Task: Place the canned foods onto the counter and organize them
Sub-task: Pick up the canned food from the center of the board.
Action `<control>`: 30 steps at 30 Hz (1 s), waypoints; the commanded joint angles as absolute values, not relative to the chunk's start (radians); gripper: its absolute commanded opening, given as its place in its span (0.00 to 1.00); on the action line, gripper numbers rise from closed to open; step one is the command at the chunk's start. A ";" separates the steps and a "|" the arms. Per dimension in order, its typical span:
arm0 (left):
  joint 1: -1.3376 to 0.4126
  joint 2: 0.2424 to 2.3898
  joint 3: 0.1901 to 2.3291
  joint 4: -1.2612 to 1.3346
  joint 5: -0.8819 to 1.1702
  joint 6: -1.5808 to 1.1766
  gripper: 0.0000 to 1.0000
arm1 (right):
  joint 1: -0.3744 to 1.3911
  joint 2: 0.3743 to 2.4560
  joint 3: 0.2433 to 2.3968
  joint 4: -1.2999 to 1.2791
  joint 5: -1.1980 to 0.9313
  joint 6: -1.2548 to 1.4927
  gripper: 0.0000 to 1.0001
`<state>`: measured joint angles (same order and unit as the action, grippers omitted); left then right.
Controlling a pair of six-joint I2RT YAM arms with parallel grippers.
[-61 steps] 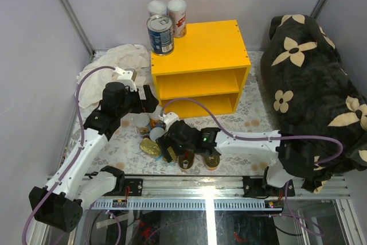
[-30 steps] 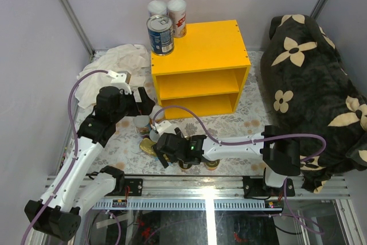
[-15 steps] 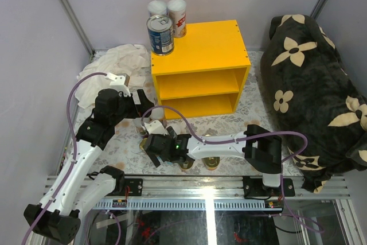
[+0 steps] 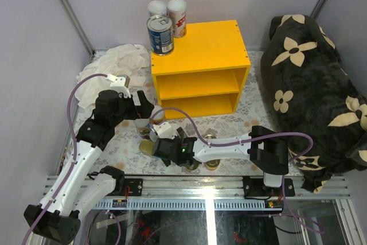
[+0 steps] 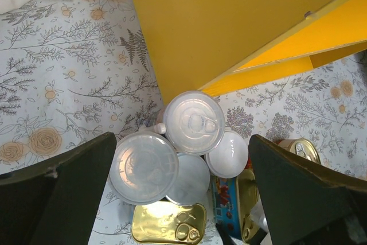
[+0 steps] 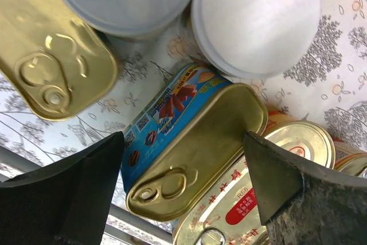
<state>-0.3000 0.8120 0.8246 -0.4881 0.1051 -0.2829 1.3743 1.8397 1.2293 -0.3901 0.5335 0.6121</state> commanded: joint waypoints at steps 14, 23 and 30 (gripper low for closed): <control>-0.293 0.818 0.806 -0.466 0.133 -0.289 1.00 | 1.374 1.771 1.224 -0.377 0.564 0.455 0.99; -0.293 0.812 0.799 -0.471 0.124 -0.276 1.00 | 1.332 1.706 1.227 -0.406 0.602 0.566 0.99; -0.293 0.817 0.795 -0.478 0.122 -0.265 1.00 | 1.231 1.754 1.234 -0.466 0.548 0.681 1.00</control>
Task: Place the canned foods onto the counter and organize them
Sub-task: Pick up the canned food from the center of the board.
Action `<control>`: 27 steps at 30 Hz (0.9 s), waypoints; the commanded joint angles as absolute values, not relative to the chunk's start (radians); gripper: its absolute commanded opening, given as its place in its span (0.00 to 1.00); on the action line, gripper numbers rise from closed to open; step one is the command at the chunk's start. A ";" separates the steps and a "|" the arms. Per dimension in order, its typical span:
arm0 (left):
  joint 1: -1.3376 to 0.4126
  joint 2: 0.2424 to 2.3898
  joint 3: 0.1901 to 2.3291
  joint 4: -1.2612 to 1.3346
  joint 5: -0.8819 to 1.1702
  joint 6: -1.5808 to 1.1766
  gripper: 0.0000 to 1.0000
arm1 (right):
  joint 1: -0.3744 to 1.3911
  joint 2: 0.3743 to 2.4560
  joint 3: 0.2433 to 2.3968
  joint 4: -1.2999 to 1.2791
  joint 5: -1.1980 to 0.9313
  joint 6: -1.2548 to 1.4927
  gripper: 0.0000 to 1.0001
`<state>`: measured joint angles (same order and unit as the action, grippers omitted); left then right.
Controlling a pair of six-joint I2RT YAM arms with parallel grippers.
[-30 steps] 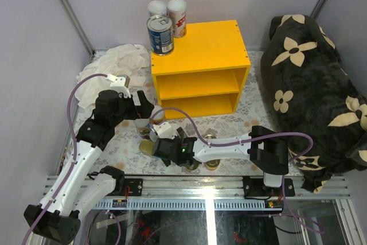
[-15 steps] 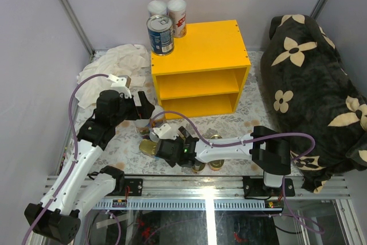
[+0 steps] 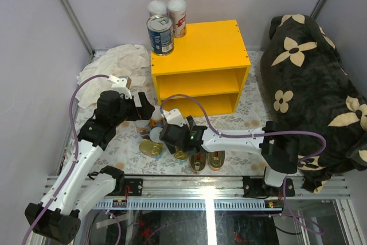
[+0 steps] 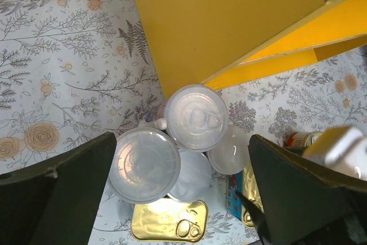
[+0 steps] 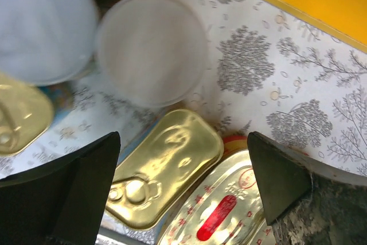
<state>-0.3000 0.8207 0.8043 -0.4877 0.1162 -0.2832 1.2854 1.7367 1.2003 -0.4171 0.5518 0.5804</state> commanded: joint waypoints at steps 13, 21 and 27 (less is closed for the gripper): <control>-0.293 0.820 0.785 -0.477 0.113 -0.259 1.00 | 1.207 1.807 1.203 -0.380 0.329 0.685 0.99; -0.292 0.823 0.779 -0.471 0.116 -0.265 1.00 | 1.209 1.792 1.169 -0.293 0.186 0.658 0.80; -0.292 0.826 0.778 -0.469 0.110 -0.265 1.00 | 1.243 1.787 1.185 -0.222 0.105 0.507 0.66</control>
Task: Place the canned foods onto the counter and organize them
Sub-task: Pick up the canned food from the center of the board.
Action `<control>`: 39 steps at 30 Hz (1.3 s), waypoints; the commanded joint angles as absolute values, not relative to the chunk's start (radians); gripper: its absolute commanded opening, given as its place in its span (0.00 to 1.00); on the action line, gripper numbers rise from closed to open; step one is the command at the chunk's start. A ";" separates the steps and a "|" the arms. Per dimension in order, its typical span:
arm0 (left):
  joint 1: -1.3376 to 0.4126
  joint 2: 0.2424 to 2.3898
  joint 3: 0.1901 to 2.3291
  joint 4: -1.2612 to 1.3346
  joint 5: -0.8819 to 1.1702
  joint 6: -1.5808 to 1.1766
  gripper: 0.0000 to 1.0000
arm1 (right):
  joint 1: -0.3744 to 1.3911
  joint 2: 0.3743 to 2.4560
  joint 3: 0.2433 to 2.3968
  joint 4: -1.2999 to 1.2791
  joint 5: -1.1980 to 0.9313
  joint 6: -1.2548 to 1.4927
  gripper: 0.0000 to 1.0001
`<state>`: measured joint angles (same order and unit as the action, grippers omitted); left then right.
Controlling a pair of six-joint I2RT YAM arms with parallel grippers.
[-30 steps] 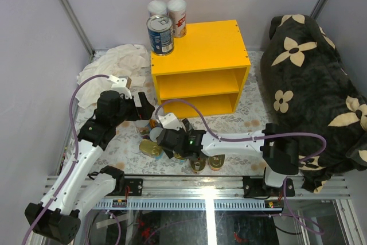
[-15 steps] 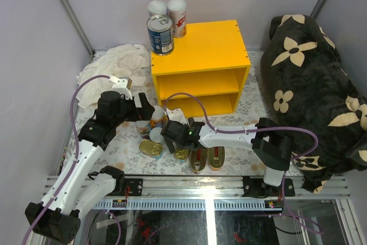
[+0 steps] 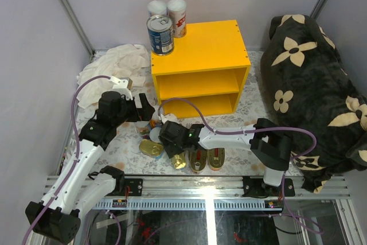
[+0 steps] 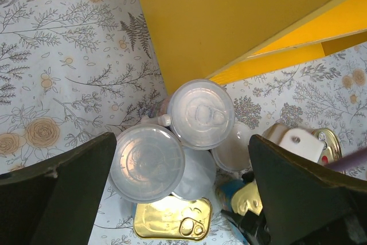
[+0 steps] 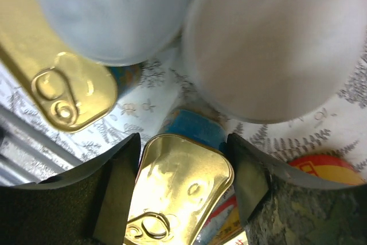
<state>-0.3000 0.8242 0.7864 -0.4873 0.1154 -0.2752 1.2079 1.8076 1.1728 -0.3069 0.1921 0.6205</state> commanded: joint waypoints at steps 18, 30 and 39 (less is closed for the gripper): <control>-0.293 0.855 0.780 -0.465 0.104 -0.270 1.00 | 1.267 1.668 1.035 -0.203 0.148 0.452 0.99; -0.293 0.855 0.770 -0.472 0.096 -0.276 1.00 | 1.348 1.704 0.999 -0.236 0.154 0.536 0.96; -0.294 0.856 0.764 -0.467 0.072 -0.276 1.00 | 1.375 1.605 0.896 -0.184 0.176 0.545 0.82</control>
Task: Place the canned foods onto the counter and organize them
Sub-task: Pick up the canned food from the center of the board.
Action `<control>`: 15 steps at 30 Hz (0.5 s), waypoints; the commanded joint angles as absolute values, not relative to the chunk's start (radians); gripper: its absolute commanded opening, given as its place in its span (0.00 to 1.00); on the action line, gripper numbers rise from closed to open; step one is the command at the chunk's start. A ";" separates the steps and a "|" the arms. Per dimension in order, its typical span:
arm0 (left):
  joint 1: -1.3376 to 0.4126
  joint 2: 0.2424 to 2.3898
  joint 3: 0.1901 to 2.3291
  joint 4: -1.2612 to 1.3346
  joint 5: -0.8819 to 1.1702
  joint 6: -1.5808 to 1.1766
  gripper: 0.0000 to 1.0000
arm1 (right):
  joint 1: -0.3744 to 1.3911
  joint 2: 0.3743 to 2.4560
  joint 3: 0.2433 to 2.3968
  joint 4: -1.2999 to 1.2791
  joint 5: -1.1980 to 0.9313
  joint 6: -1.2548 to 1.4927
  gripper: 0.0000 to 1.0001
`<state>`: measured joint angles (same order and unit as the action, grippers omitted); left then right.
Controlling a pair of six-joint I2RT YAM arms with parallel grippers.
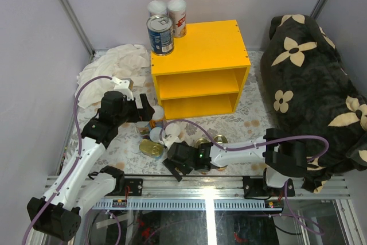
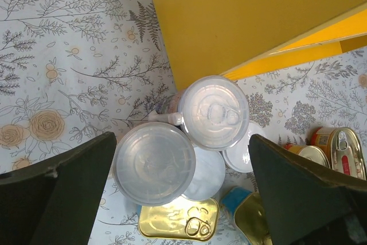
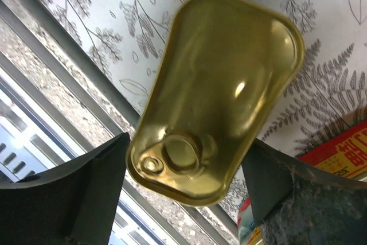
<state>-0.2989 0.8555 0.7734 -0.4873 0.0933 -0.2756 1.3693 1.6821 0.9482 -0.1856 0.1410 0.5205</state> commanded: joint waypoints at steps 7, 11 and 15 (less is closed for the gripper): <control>-0.292 0.865 0.768 -0.462 0.063 -0.273 1.00 | 1.374 1.573 0.903 -0.155 0.225 0.511 0.43; -0.293 0.866 0.769 -0.460 0.055 -0.272 1.00 | 1.375 1.546 0.946 -0.156 0.254 0.442 0.15; -0.293 0.861 0.766 -0.460 0.049 -0.272 1.00 | 1.374 1.515 0.985 -0.158 0.249 0.361 0.00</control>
<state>-0.2989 0.8658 0.7719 -0.4873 0.0731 -0.2756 1.3727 1.6012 0.8928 -0.2050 0.2028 0.4603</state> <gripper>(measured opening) 0.996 0.619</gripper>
